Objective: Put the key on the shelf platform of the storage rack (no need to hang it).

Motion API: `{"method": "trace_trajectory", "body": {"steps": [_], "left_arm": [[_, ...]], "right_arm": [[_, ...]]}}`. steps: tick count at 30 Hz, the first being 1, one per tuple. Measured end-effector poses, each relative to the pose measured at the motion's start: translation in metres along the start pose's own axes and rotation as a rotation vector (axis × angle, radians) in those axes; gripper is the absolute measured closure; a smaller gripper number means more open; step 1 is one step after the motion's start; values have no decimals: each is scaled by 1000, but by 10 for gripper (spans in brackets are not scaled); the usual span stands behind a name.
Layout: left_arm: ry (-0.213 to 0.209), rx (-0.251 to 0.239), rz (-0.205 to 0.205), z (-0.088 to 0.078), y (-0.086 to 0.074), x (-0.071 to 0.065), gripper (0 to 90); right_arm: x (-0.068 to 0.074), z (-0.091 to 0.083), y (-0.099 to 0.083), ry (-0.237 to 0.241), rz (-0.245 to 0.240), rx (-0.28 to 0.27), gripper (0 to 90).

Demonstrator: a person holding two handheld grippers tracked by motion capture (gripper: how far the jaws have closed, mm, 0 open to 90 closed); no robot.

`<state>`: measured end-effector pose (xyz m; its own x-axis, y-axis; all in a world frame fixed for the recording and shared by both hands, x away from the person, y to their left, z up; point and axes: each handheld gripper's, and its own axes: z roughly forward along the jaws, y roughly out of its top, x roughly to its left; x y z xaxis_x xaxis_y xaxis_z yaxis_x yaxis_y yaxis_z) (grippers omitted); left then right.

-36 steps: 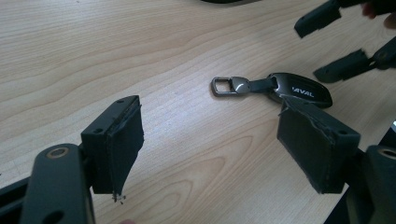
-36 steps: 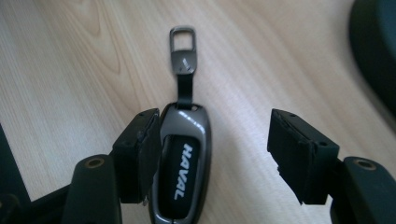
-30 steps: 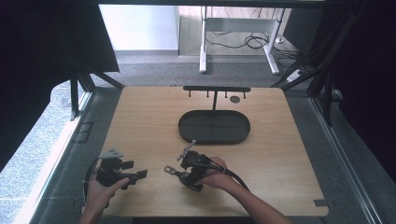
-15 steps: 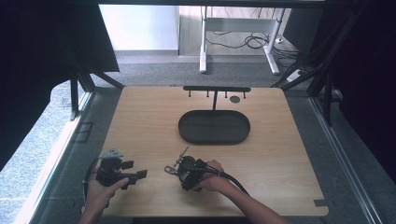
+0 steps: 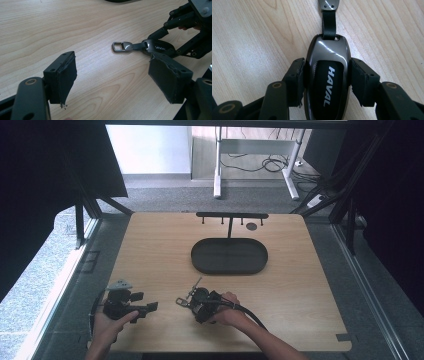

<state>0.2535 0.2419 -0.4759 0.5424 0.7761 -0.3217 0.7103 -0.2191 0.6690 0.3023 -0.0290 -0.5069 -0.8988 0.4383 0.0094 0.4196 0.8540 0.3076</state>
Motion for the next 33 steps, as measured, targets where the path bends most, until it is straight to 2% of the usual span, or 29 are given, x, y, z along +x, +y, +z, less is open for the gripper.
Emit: {"method": "trace_trajectory", "body": {"steps": [7, 14, 23, 33], "left_arm": [[3, 0, -2, -1, 0, 2, 229], [2, -1, -4, 0, 0, 0, 229], [2, -3, -3, 0, 0, 1, 229], [0, -2, -6, 0, 0, 1, 230]], "right_arm": [[-11, -7, -1, 43, 38, -57, 493], [-20, -30, -1, 71, 70, -121, 494], [-35, -64, -1, 50, 103, -197, 495], [-50, -90, -2, 25, 137, -258, 495]]}}
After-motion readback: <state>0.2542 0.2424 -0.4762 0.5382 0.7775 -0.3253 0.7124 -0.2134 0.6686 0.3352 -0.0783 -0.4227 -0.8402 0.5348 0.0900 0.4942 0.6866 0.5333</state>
